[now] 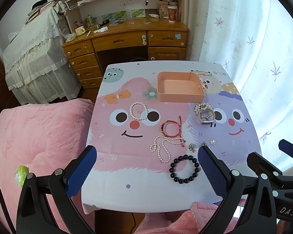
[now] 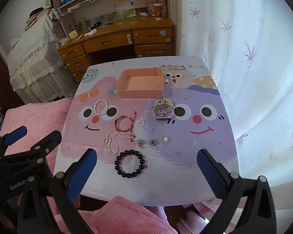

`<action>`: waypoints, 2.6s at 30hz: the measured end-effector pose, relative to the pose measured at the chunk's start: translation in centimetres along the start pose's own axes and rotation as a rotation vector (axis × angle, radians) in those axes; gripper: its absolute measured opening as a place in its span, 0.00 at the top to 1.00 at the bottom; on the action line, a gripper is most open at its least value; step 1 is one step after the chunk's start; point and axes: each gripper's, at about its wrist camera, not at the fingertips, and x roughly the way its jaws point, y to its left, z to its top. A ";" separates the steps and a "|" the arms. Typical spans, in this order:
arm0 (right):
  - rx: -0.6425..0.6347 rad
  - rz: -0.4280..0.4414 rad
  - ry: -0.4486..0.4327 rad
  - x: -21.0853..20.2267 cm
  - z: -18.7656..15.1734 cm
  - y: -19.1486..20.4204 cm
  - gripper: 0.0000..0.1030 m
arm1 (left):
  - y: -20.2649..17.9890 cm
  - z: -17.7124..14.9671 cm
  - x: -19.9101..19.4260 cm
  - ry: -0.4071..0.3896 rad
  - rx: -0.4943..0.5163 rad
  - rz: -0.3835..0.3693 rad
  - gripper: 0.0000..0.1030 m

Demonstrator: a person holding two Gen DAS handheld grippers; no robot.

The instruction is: Organize jewelry

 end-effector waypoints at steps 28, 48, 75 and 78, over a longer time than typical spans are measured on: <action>-0.001 -0.004 -0.002 0.0 -0.1 0.4 0.00 | 0.0 0.2 0.0 -0.007 -0.007 -0.015 0.01; 0.007 0.013 -0.025 -0.5 0.3 0.7 0.00 | 0.5 1.1 0.3 -0.010 -0.007 -0.043 0.01; -0.262 -0.140 -0.068 6.2 -6.8 0.2 0.12 | -0.2 -6.7 15.0 0.337 0.021 -0.279 0.07; -0.317 -0.141 -0.034 9.5 -6.9 -0.4 0.22 | -1.3 -7.8 17.5 0.385 -0.009 -0.266 0.12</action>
